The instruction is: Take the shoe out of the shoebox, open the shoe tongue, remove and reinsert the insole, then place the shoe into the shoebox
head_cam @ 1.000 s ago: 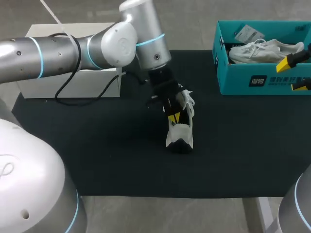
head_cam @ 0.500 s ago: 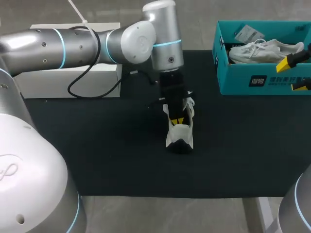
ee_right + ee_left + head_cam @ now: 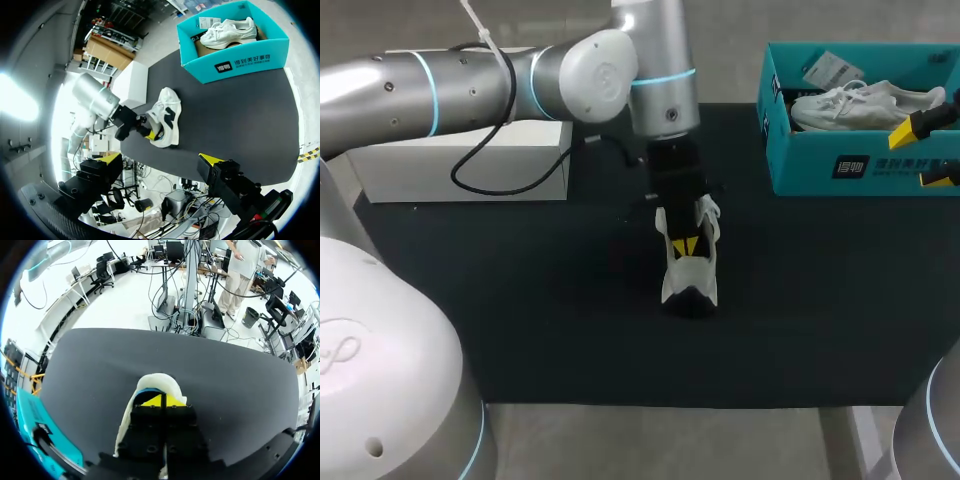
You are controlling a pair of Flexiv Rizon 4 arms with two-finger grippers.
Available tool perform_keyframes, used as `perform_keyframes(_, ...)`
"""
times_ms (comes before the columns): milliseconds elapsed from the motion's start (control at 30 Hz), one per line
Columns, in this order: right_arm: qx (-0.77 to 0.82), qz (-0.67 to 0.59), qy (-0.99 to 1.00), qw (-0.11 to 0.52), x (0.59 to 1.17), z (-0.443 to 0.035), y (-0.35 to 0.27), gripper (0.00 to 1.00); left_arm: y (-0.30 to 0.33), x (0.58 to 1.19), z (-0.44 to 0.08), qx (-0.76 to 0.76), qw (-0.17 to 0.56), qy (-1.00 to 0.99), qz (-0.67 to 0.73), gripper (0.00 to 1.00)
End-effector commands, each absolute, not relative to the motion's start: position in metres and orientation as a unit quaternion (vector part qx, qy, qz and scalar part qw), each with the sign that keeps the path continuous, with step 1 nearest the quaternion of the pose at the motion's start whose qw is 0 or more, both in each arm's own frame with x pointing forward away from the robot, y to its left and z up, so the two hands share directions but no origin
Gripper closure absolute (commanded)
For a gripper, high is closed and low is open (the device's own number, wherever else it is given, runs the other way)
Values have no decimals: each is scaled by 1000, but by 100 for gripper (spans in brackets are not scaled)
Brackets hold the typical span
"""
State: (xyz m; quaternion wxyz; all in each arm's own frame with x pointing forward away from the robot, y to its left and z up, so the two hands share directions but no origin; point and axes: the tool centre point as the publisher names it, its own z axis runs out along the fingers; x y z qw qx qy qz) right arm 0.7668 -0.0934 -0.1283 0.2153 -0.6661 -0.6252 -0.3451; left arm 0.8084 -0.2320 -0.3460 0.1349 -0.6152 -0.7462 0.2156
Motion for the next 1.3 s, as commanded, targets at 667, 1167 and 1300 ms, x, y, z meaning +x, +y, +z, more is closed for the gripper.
perform_keyframes(667,-667,-344,-625,214,767,-129,-93,0,-242,809,-411,-607,158,-763,156,100)
perform_keyframes(1167,-667,-344,-625,214,767,-129,-93,0,-240,808,-399,-609,71,-775,155,100)
perform_keyframes(1300,-667,-344,-625,214,767,-129,-93,0,-240,810,-382,-616,34,-774,142,100)
